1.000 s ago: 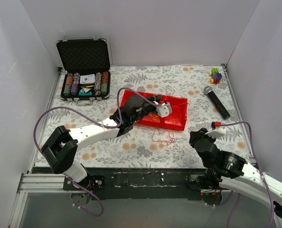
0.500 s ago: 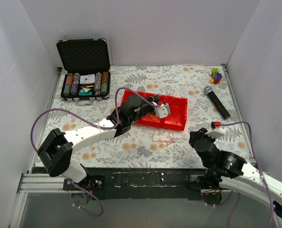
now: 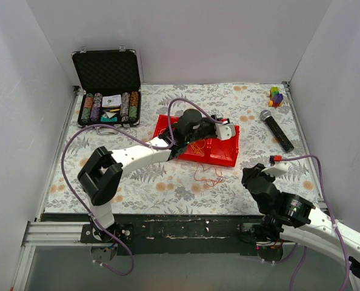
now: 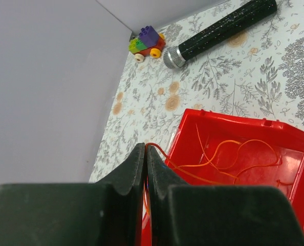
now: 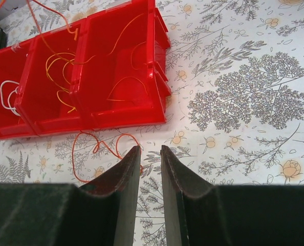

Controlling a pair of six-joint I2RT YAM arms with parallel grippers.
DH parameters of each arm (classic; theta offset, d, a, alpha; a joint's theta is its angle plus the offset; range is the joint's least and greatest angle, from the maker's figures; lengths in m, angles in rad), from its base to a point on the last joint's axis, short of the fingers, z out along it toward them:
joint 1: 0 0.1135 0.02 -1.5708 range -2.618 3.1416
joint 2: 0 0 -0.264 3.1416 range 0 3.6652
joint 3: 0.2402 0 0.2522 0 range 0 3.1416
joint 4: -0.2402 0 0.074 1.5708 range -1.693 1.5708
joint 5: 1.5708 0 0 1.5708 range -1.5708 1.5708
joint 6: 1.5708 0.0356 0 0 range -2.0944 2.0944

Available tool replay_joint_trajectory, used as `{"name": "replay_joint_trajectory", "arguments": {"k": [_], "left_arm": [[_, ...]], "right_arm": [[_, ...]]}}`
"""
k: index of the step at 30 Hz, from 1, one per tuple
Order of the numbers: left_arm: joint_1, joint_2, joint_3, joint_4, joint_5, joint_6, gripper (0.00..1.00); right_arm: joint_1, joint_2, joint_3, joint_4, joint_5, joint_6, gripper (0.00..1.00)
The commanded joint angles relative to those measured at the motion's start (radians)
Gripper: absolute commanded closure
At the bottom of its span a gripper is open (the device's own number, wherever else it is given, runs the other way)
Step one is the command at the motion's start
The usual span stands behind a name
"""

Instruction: Untangle the cables

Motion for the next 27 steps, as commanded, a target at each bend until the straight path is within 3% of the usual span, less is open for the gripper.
{"name": "replay_joint_trajectory", "arguments": {"k": [1, 23, 24, 27], "left_arm": [[-0.004, 0.072, 0.099, -0.016, 0.073, -0.066, 1.0], [-0.007, 0.342, 0.207, -0.076, 0.102, -0.021, 1.0], [-0.005, 0.351, 0.217, -0.087, 0.101, -0.02, 0.98], [-0.005, 0.362, 0.268, -0.156, 0.099, -0.018, 0.75]], "right_arm": [[0.0, -0.007, 0.045, -0.015, 0.06, 0.018, 0.69], [0.0, 0.002, 0.037, 0.005, 0.05, 0.019, 0.68], [0.0, 0.007, 0.035, 0.012, 0.047, 0.015, 0.68], [0.0, 0.027, 0.038, 0.026, 0.043, 0.007, 0.67]]}}
